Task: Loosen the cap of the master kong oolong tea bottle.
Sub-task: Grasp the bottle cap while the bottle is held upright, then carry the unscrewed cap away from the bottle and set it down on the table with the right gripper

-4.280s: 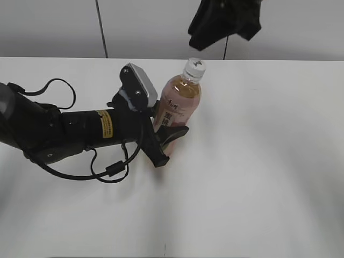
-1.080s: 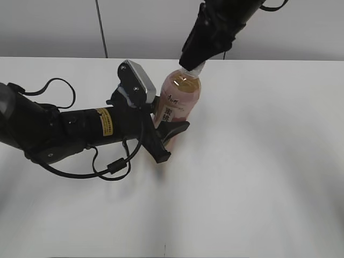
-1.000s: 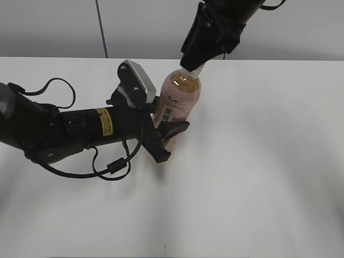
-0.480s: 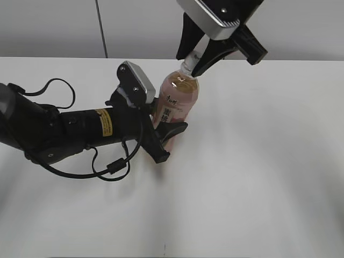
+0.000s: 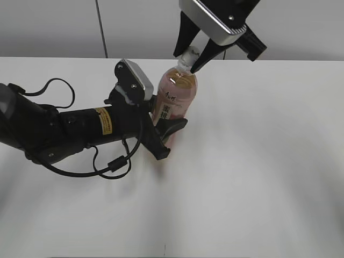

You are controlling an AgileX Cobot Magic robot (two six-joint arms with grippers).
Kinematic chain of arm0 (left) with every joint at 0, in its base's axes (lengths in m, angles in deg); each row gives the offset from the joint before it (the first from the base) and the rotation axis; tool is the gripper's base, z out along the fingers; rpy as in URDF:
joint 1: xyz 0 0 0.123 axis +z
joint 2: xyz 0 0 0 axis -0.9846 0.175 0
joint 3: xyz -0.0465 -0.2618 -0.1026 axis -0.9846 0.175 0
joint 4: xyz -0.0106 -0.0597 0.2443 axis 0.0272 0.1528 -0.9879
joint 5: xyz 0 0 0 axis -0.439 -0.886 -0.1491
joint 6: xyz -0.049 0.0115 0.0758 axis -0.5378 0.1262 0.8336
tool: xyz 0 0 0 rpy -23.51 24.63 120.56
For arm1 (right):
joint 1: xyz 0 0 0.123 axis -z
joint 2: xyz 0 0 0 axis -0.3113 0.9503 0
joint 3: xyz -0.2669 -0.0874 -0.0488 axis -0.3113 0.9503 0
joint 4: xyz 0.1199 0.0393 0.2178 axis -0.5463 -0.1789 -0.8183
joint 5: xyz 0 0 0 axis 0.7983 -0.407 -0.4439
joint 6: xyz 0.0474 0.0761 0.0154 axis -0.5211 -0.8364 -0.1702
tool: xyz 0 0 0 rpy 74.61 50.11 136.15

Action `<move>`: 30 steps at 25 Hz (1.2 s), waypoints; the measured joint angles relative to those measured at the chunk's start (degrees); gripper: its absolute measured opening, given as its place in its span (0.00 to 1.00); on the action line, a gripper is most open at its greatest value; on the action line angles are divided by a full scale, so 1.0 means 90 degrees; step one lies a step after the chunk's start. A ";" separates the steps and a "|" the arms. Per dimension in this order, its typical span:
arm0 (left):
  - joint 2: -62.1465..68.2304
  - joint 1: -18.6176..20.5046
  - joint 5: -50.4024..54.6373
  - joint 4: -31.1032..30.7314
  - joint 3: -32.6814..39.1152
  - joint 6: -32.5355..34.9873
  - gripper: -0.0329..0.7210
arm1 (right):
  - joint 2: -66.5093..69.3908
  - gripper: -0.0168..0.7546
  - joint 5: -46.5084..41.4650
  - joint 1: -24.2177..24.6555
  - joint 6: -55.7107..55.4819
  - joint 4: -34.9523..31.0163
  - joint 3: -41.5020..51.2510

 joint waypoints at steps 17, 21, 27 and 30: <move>0.0000 -0.0023 -0.0465 0.0219 0.0000 0.0026 0.55 | -0.0346 0.37 0.0194 -0.0019 -0.1401 0.0120 0.0000; 0.0009 -0.0023 -0.0465 0.0219 0.0000 0.0026 0.55 | -0.0494 0.37 0.0257 0.0071 -0.2457 0.0315 0.0000; 0.0240 -0.0023 -0.0875 0.0405 0.0000 0.0032 0.55 | -0.0575 0.37 0.0257 0.0640 -0.4613 0.0352 0.0000; 0.0515 -0.0023 -0.1429 0.0604 0.0013 0.0032 0.55 | -0.0475 0.37 0.0323 0.0904 -0.5439 0.0352 0.0000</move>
